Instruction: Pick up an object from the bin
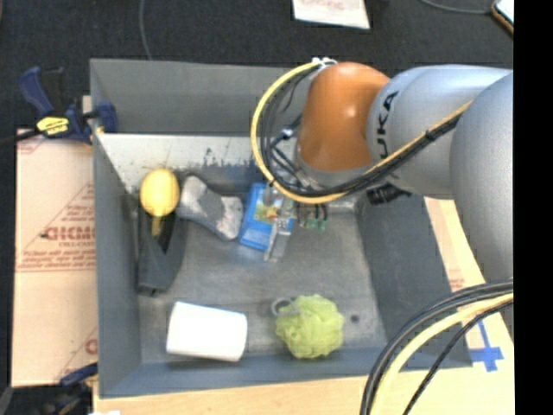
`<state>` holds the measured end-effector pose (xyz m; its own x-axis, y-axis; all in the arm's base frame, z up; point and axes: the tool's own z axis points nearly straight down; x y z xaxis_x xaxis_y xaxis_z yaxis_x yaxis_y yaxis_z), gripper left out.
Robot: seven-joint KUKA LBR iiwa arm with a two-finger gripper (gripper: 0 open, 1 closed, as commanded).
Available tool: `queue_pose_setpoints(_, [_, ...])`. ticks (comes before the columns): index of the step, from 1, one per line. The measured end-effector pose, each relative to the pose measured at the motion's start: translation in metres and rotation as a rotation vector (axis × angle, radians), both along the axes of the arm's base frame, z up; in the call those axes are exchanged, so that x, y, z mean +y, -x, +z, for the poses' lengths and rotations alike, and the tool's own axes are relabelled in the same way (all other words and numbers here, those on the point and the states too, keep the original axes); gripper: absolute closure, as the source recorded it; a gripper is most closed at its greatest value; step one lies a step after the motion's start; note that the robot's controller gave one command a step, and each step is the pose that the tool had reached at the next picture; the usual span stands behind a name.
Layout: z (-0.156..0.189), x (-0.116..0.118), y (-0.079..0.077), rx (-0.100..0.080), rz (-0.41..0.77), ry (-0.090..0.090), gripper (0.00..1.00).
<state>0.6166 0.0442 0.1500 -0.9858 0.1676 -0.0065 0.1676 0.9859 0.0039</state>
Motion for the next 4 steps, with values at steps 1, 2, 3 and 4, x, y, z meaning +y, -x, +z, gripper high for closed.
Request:
queue_pose_setpoints(1, [0.032,0.021,-0.006,-0.005,0.104,0.002,0.00])
queue_pose_setpoints(2, [-0.011,0.010,-0.007,-0.010,-0.053,-0.002,0.00])
queue_pose_setpoints(3, [0.063,0.018,-0.005,-0.004,0.103,0.003,0.00])
queue_pose_setpoints(4, [-0.037,0.000,-0.008,-0.031,0.112,0.001,0.00])
